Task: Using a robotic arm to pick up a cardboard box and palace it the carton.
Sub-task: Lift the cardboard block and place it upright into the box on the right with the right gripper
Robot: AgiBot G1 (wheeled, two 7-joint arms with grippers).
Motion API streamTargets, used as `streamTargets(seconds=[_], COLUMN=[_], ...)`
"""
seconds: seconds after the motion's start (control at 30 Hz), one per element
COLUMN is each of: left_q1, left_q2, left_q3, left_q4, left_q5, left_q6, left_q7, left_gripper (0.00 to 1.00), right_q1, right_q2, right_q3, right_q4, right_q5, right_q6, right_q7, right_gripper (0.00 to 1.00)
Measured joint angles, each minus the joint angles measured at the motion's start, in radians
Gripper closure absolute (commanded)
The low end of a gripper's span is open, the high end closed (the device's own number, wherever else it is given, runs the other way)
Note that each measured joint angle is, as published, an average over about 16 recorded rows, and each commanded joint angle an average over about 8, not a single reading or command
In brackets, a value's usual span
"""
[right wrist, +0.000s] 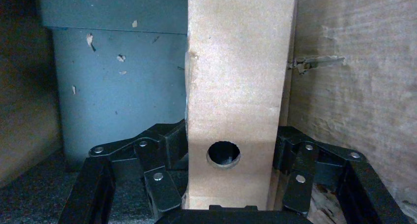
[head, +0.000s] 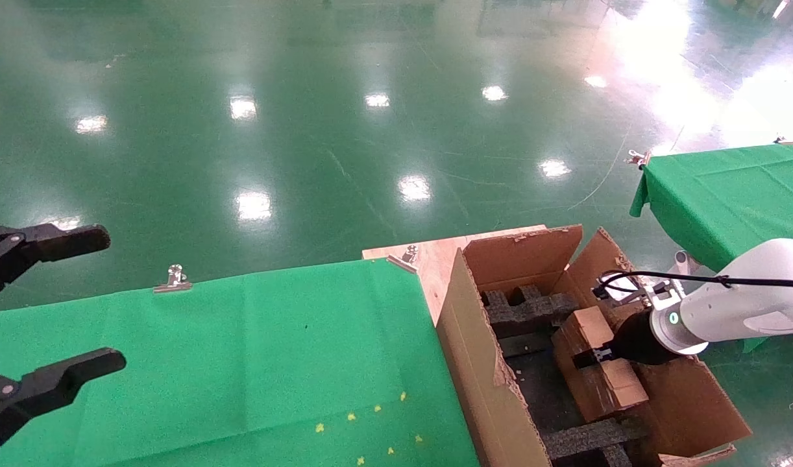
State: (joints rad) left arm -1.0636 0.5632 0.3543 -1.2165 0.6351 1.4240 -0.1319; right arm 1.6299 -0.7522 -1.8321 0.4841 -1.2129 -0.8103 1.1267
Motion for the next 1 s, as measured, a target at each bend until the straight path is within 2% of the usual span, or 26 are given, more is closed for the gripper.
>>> streamTargets(seconds=[0.63, 1.0], left_q1=[0.0, 0.0], left_q2=[0.0, 0.0], left_q3=[0.0, 0.0], left_q4=[0.0, 0.0], left_q5=[0.0, 0.0], left_q6=[0.0, 0.0], left_q7=[0.0, 0.0], left_gripper=[0.0, 0.0], right_q1=[0.047, 0.166], right_q2=[0.024, 0.076], right_q3=[-0.005, 0.013], right_q4=[0.037, 0.143], right_q5=[-0.02, -0.044], right_q6=[-0.012, -0.004], right_q7=[0.008, 0.015], right_gripper=[0.0, 0.0])
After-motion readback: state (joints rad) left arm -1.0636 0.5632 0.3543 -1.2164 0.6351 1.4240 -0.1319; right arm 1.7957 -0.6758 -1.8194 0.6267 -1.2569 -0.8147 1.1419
